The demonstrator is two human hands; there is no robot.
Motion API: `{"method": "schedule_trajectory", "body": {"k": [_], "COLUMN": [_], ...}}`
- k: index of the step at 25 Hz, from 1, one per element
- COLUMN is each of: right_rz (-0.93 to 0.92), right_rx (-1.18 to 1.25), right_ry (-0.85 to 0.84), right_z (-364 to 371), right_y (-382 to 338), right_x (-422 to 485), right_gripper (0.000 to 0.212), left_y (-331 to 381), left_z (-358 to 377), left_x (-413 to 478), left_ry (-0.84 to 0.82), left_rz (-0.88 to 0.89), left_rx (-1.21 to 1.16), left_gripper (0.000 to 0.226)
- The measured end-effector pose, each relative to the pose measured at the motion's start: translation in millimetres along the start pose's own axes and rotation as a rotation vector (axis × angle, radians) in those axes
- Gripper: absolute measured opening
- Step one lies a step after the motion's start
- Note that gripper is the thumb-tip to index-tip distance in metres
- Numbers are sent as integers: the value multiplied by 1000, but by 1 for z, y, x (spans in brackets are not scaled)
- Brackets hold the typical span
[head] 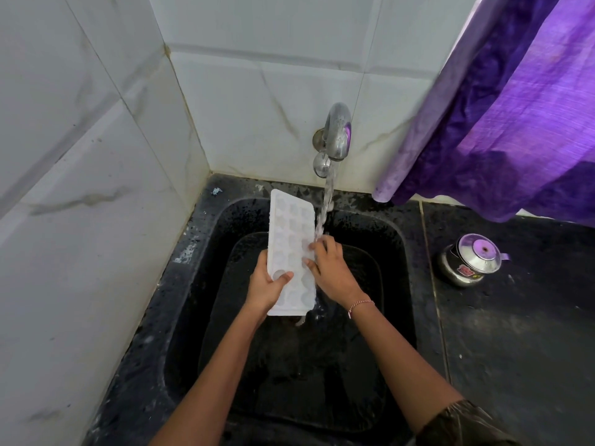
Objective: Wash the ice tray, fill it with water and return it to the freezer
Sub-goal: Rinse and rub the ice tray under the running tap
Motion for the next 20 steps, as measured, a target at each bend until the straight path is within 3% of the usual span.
{"method": "schedule_trajectory", "body": {"k": [7,13,17,20], "right_rz": [77,90,175,273], "right_rx": [62,36,105,305], "right_ry": [-92,-214,-269,-245], "right_z": [26,47,54,52], "right_y": [-9,-14,-9,-12], "right_x": [0,-7,-8,-8], "right_gripper": [27,32,36,50], "left_y": [-5,7,17,14], "left_z": [-21,-21,-22,-32], "left_x": [-3,-15,-22,-24], "left_ry": [158,238,317,362], "left_rz": [71,328,370,247], "left_rx": [405,763,782,511], "left_gripper": [59,59,60,55]}}
Point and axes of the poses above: each hand's wrist, its own x-axis towards the middle knuckle, its own z-axis out of the palm, y = z × x, the point moved 8 cm from there along x, towards the middle knuckle, and after that the axes turned 1 degree about z, right-handed, at the moved point
